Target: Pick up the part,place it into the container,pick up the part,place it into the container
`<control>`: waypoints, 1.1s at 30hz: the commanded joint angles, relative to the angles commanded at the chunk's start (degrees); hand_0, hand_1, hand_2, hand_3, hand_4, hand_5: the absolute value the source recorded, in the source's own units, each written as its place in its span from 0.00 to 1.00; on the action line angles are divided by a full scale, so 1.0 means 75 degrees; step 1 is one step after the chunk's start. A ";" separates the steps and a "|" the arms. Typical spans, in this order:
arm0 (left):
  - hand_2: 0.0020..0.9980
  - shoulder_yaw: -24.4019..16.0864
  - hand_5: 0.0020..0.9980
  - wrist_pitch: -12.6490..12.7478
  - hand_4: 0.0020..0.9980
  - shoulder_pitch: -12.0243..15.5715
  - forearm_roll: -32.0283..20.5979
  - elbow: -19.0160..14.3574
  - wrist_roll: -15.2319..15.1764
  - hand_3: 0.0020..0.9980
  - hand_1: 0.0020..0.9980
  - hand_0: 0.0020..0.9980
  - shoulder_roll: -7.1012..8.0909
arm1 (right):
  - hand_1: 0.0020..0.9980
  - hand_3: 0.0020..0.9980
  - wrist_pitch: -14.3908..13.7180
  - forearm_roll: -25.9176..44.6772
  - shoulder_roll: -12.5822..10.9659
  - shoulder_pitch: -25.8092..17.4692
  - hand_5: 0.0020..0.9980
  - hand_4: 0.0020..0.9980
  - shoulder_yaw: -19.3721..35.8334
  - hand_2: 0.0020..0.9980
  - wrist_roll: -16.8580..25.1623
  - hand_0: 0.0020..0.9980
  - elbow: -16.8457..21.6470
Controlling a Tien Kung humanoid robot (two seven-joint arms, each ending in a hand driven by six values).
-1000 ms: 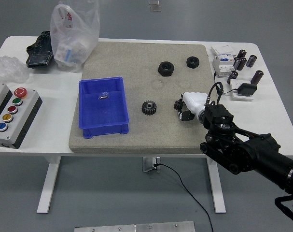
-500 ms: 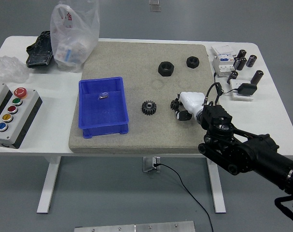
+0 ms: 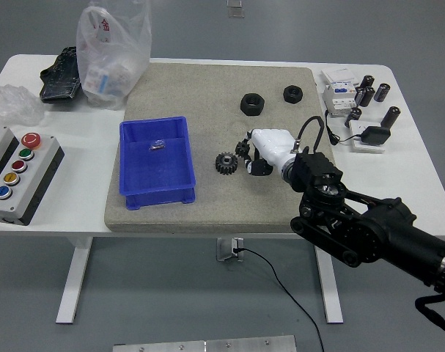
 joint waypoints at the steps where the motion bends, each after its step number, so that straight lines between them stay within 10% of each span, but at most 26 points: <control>1: 0.56 0.0001 0.46 0.0001 0.66 0.0000 0.0000 0.0000 0.0002 0.62 0.56 0.72 0.0002 | 0.41 0.43 0.0007 0.0027 0.0037 0.0070 0.19 0.31 -0.0105 0.30 -0.0014 0.29 0.0103; 21: 0.56 -0.0098 0.46 0.0036 0.67 -0.0031 0.0122 0.0000 0.0098 0.62 0.56 0.72 0.0016 | 0.43 0.47 -0.0283 0.0120 0.0691 0.0825 0.15 0.33 -0.1179 0.35 -0.0145 0.29 0.0652; 22: 0.56 -0.0135 0.46 0.0039 0.66 -0.0049 0.0171 0.0000 0.0114 0.62 0.56 0.72 0.0011 | 0.71 0.74 -0.0342 0.0133 0.0705 0.0820 0.25 0.16 -0.1194 0.77 -0.0128 0.41 0.0647; 27: 0.56 -0.0258 0.46 0.0028 0.66 -0.0108 0.0372 0.0000 0.0146 0.62 0.56 0.72 -0.0003 | 0.71 0.74 -0.0307 -0.0162 0.0758 0.0804 0.25 0.16 -0.1217 0.77 -0.0181 0.41 0.0731; 28: 0.56 -0.0278 0.46 0.0028 0.66 -0.0110 0.0410 0.0000 0.0154 0.62 0.56 0.72 -0.0003 | 0.84 0.90 -0.0250 -0.0250 0.0767 0.0804 0.20 0.46 -0.1224 0.90 -0.0214 0.49 0.0757; 33: 0.56 -0.0333 0.46 0.0047 0.66 -0.0096 0.0468 0.0000 0.0191 0.62 0.56 0.72 0.0004 | 0.84 0.90 -0.0099 -0.0389 0.0799 0.0786 0.20 0.46 -0.1308 0.90 -0.0332 0.49 0.0849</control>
